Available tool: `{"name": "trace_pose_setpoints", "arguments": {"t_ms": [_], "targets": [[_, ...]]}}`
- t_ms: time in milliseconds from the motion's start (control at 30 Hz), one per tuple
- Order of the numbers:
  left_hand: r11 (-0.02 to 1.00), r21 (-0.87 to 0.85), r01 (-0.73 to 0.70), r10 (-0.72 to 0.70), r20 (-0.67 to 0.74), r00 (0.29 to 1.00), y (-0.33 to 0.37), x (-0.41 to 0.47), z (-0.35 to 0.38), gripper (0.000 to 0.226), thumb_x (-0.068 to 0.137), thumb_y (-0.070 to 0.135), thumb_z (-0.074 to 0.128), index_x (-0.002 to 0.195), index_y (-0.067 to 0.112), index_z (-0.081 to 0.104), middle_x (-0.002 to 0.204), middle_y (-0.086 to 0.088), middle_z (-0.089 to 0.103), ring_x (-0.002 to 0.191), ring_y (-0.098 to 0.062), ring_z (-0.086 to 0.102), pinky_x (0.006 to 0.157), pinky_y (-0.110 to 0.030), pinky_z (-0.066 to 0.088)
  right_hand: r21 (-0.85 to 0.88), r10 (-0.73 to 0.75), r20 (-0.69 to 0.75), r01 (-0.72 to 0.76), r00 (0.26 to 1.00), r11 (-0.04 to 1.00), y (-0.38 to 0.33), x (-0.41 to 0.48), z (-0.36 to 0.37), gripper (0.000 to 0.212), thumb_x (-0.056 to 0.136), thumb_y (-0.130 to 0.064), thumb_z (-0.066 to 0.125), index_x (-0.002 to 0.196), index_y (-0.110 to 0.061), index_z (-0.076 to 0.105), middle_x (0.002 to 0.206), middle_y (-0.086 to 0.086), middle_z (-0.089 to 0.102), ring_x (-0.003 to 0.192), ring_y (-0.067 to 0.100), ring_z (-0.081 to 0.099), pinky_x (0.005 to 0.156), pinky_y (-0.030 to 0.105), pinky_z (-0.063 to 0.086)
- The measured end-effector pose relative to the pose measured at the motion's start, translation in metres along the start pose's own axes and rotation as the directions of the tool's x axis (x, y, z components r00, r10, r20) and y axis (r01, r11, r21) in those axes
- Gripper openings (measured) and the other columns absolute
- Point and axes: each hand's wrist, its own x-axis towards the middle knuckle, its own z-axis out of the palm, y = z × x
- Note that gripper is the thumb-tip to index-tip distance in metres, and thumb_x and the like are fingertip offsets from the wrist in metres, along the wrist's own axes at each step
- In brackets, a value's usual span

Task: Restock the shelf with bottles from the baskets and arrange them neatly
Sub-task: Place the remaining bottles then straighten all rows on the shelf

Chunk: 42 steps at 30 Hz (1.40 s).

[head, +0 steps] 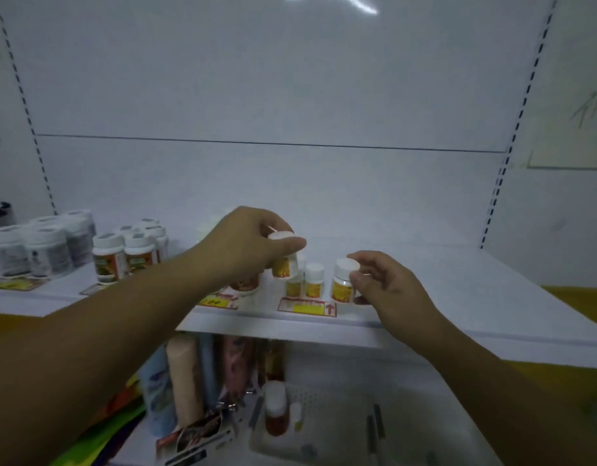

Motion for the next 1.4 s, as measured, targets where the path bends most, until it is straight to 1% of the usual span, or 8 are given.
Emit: {"name": "trace_pose_setpoints", "arguments": {"t_ms": [300,467,767,967,1033,1133,1233,1400], "targets": [[0.886,0.456,-0.081,0.088,0.006,0.996,0.002,0.109,0.021,0.028,0.08,0.035,0.068,0.102,0.019,0.063,0.091,0.004,0.054,0.073,-0.014,0.054,0.064,-0.025,0.045,-0.167,0.128,-0.066,-0.138,0.99,0.976,0.061,0.08,0.02,0.015,0.093,-0.024,0.054,0.106,-0.03,0.055,0.099,-0.015,0.061,0.093,0.002,0.058,0.073,0.012,0.043],[0.791,0.612,0.0,-0.192,0.248,0.95,-0.006,0.142,0.054,0.018,0.081,0.02,0.067,0.076,0.005,0.059,0.066,-0.006,0.062,0.064,-0.023,0.066,0.06,-0.028,0.055,-0.183,0.181,0.053,-0.168,0.982,0.969,0.077,0.091,0.025,0.014,0.092,-0.024,0.056,0.103,-0.032,0.059,0.098,-0.019,0.065,0.09,-0.001,0.062,0.066,0.005,0.045],[0.702,0.71,-0.046,-0.416,0.461,0.784,-0.018,0.15,0.081,0.036,0.088,0.021,0.06,0.109,-0.008,0.06,0.107,-0.02,0.069,0.078,-0.025,0.067,0.085,-0.034,0.057,-0.315,0.139,0.115,-0.097,0.984,0.944,0.084,0.091,0.022,0.027,0.095,-0.027,0.049,0.12,-0.033,0.06,0.109,-0.019,0.063,0.098,-0.005,0.056,0.076,0.005,0.041],[0.708,0.696,-0.119,-0.316,0.463,0.828,-0.016,0.152,0.074,0.03,0.094,0.03,0.045,0.101,0.003,0.055,0.096,-0.013,0.061,0.072,-0.024,0.061,0.061,-0.027,0.051,-0.271,0.173,0.068,-0.149,0.983,0.951,0.087,0.091,0.02,0.028,0.094,-0.034,0.049,0.121,-0.034,0.057,0.119,-0.011,0.062,0.104,0.003,0.057,0.089,0.02,0.047],[0.665,0.713,-0.224,-0.218,0.472,0.854,-0.014,0.15,0.07,0.045,0.097,0.036,0.037,0.122,0.002,0.052,0.119,-0.014,0.059,0.103,-0.027,0.058,0.084,-0.033,0.047,-0.319,0.169,-0.026,-0.168,0.985,0.933,0.084,0.092,0.017,0.031,0.094,-0.038,0.048,0.123,-0.032,0.055,0.127,-0.006,0.06,0.109,0.007,0.055,0.096,0.027,0.045],[0.66,0.688,-0.301,-0.093,0.473,0.876,-0.011,0.144,0.062,0.063,0.096,0.051,0.031,0.145,0.012,0.027,0.156,-0.011,0.025,0.142,-0.028,0.024,0.115,-0.042,0.022,-0.738,0.105,0.002,-0.069,0.994,0.671,0.074,0.095,-0.003,0.048,0.096,-0.045,0.04,0.14,-0.027,0.039,0.149,-0.001,0.04,0.132,0.017,0.039,0.108,0.031,0.03],[0.621,0.705,-0.343,-0.019,0.451,0.892,-0.003,0.128,0.062,0.072,0.091,0.063,0.021,0.149,0.022,0.013,0.161,-0.006,0.003,0.147,-0.026,-0.002,0.117,-0.052,0.006,-0.933,0.145,0.124,0.065,0.982,0.353,0.058,0.092,-0.024,0.061,0.096,-0.052,0.03,0.149,-0.026,0.016,0.16,0.004,0.007,0.147,0.021,0.005,0.117,0.039,0.01],[0.658,0.655,-0.371,0.148,0.371,0.917,0.009,0.081,0.071,0.071,0.09,0.064,0.018,0.149,0.025,0.014,0.161,-0.005,0.003,0.147,-0.022,-0.004,0.117,-0.047,0.004,-0.93,0.09,0.171,0.131,0.981,0.343,0.036,0.051,-0.031,0.064,0.095,-0.055,0.026,0.15,-0.027,0.009,0.161,0.004,-0.002,0.147,0.022,-0.007,0.117,0.043,0.001]]}}
